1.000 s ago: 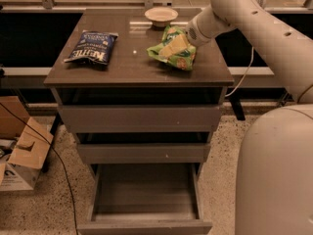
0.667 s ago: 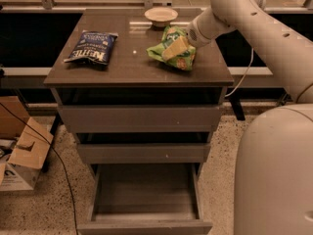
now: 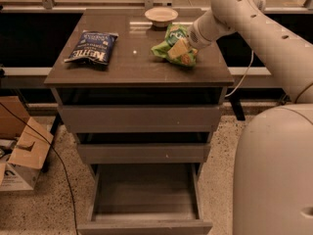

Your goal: Place green rice chip bag into bottom drawer

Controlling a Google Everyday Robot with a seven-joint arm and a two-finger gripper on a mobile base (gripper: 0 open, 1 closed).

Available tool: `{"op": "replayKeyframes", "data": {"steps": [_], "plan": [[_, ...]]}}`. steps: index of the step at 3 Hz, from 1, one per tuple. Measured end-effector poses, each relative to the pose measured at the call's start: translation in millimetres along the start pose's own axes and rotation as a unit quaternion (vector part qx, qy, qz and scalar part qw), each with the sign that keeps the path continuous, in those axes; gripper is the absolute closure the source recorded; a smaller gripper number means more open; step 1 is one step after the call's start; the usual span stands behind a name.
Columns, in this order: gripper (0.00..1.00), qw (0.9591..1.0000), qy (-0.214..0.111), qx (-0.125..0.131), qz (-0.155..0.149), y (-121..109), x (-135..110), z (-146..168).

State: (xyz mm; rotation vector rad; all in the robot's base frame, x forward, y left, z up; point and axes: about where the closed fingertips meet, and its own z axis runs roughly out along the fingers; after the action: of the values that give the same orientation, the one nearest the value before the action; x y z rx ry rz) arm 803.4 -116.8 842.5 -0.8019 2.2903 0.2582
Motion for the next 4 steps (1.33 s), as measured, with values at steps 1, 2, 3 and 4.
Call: {"op": "replayKeyframes", "data": {"steps": [1,2,3,4], "plan": [[0.88,1.0,-0.008,-0.002,-0.003,4.7,-1.8,-7.1],[1.0,0.9999,-0.008,0.004,-0.014,14.9,-6.9,-32.9],[1.0,0.9993,-0.021,-0.002,-0.032,36.2,-8.9,-94.6],[1.0,0.9991,-0.027,0.0,-0.033,48.5,9.9,-145.9]]}}
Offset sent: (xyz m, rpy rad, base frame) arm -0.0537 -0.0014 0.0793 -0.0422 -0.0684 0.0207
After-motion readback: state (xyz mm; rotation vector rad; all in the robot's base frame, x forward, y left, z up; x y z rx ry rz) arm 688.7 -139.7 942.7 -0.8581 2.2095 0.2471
